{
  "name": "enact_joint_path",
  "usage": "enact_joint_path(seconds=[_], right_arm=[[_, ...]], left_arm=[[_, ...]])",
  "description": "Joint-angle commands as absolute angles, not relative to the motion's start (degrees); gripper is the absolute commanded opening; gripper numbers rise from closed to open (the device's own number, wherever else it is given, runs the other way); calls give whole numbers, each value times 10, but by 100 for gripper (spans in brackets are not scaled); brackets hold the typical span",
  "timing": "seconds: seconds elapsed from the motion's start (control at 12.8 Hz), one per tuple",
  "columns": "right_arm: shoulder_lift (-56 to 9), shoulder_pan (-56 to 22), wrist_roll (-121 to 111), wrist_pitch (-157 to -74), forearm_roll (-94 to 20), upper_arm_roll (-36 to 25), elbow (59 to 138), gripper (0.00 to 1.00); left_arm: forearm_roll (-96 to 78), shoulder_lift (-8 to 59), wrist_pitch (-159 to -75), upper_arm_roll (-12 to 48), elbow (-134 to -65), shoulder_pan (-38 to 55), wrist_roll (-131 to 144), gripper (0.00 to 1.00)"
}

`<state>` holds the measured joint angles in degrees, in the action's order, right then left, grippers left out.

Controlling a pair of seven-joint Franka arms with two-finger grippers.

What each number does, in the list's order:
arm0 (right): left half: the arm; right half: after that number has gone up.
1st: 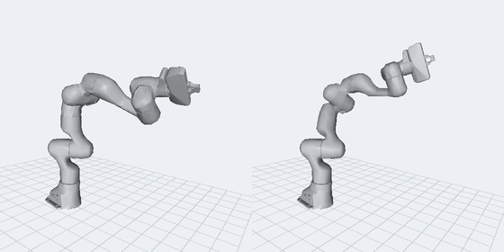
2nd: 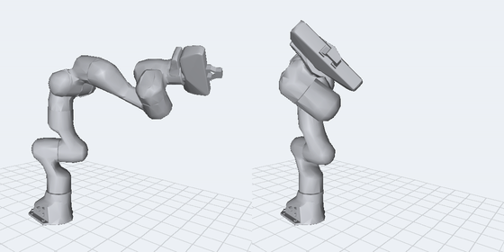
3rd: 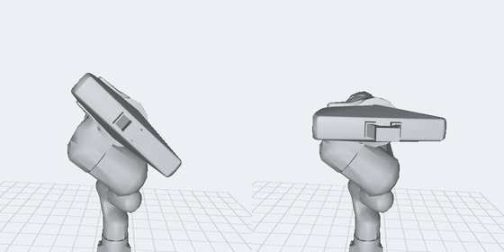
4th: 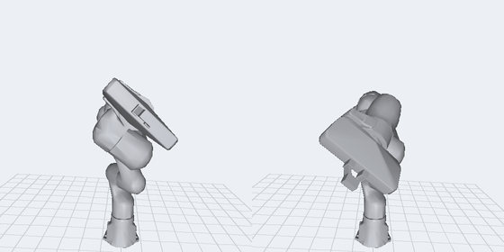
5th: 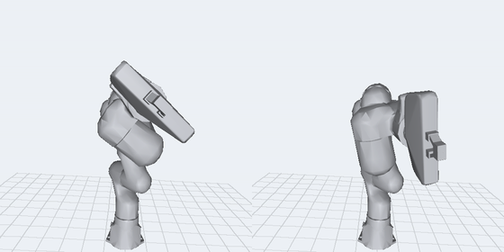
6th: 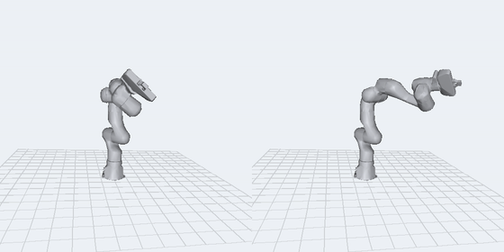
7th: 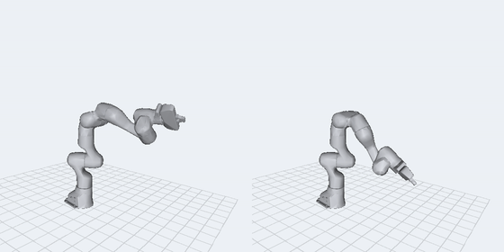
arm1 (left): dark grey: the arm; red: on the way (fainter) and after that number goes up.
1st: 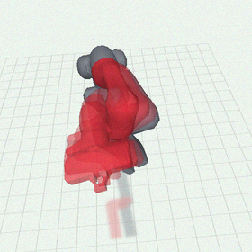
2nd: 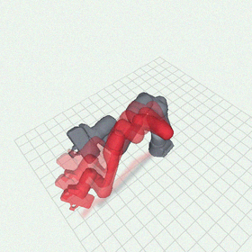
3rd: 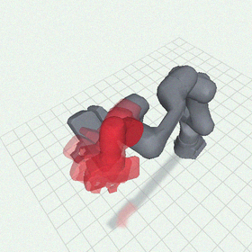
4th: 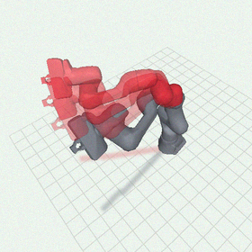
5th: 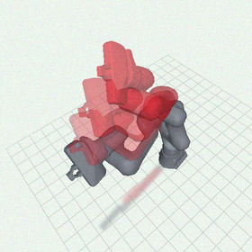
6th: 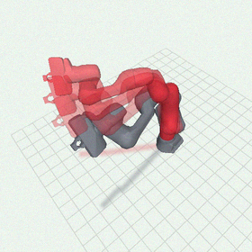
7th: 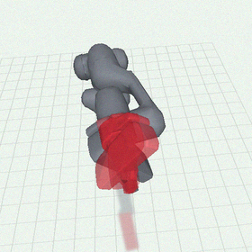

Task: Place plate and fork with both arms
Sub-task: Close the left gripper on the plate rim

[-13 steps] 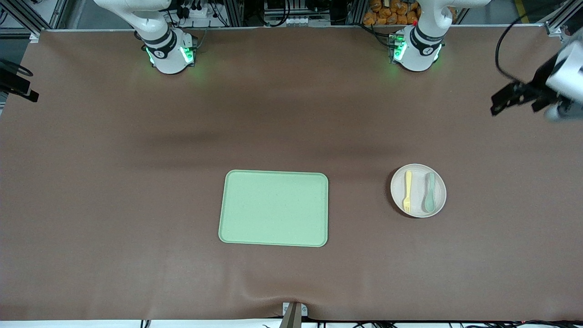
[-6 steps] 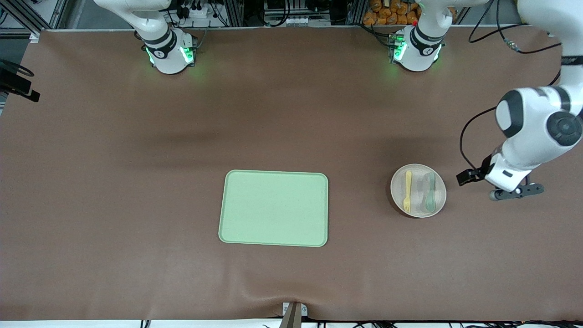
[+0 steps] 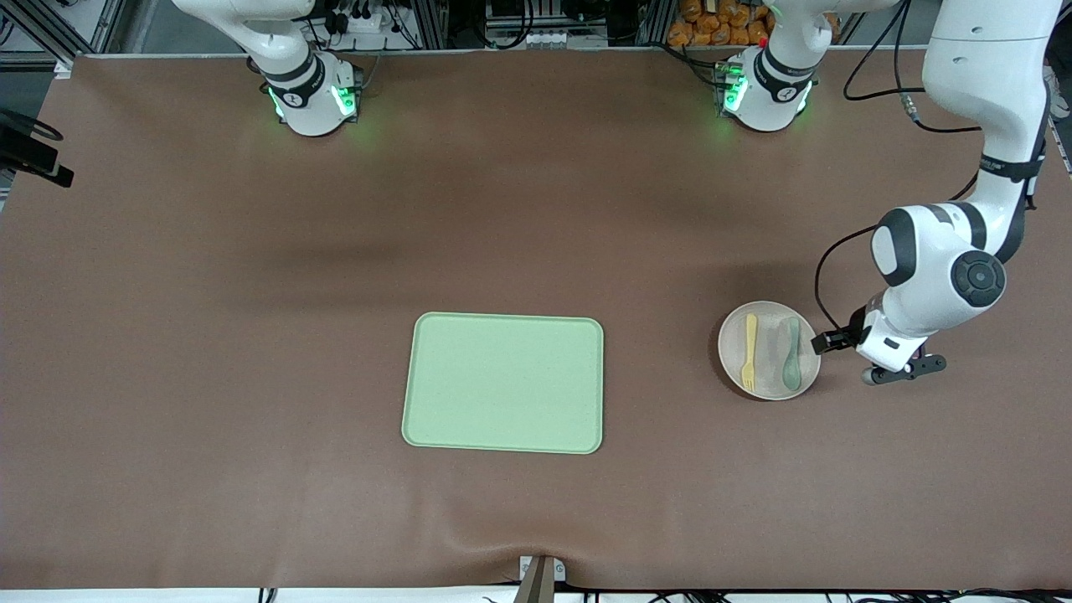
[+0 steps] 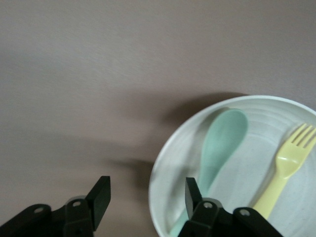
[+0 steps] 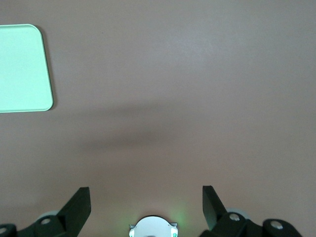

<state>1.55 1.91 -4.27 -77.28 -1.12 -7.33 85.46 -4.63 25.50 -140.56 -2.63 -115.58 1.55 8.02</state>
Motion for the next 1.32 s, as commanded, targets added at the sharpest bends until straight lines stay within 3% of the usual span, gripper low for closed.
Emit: enact_joint_path(seconds=[0.0, 0.55, 1.25], right_arm=[[19, 32, -41, -770, -6, -63, 860, 100], [18, 32, -40, -771, -8, -63, 860, 100], [17, 31, -40, -770, -10, -63, 862, 100]], left_arm=[[-63, 273, -1427, -18, -1152, 11, 82, 66], [-76, 285, -1442, -17, -1155, 7, 75, 61], [-91, 292, -1442, -9, -1158, -6, 76, 36]])
